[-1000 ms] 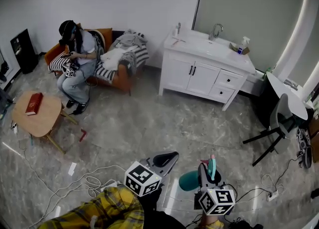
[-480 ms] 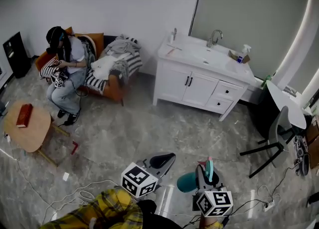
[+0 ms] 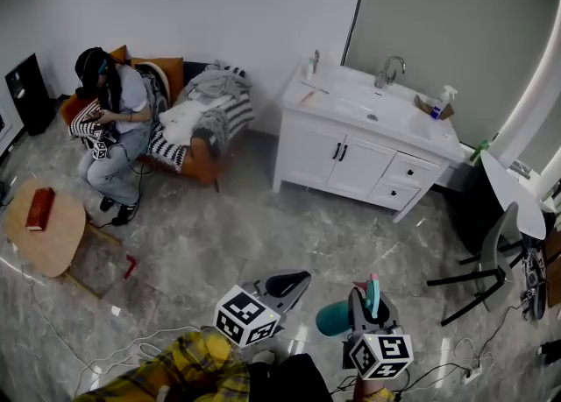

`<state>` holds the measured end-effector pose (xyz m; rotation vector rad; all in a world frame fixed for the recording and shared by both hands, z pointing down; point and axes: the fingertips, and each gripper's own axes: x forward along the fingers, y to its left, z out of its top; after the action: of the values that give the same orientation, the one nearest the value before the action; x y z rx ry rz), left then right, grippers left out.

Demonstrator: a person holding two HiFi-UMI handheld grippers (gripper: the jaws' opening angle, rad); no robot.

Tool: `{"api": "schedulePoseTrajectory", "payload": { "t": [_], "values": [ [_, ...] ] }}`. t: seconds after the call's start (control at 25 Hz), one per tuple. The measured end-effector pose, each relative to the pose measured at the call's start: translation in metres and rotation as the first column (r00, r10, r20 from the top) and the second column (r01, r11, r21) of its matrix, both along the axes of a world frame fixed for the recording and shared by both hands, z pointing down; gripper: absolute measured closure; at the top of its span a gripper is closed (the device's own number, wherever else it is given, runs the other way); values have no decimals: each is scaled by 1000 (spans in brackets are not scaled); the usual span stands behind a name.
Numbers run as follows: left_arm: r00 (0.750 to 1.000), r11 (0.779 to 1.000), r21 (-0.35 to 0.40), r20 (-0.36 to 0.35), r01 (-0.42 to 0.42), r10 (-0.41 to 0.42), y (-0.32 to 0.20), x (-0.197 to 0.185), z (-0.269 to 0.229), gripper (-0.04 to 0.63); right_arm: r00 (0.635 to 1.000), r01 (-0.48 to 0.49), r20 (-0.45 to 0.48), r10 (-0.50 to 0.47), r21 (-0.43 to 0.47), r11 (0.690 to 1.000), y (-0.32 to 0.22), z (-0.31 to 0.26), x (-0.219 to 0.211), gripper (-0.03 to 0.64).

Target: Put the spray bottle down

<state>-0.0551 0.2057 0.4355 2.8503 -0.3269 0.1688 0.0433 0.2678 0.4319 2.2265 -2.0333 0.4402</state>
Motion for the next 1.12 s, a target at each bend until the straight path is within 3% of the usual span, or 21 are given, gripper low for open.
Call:
{"api": "schedulePoseTrajectory", "payload": {
  "t": [0.36,0.76,1.12],
  "values": [
    [999,999,23,19,49,-49,-58,37,-1,584,999,44,0,-44,37,998,-71,-5,50,511],
    [994,993,29,-18,111,-110,-134,125,-28,584,993,116,-16,-115,68,991,-153,-26,137,511],
    [986,986,25,-37,166,-165,-171,194,-26,584,983,181,-18,-180,70,981,-199,-21,204,511]
  ]
}}
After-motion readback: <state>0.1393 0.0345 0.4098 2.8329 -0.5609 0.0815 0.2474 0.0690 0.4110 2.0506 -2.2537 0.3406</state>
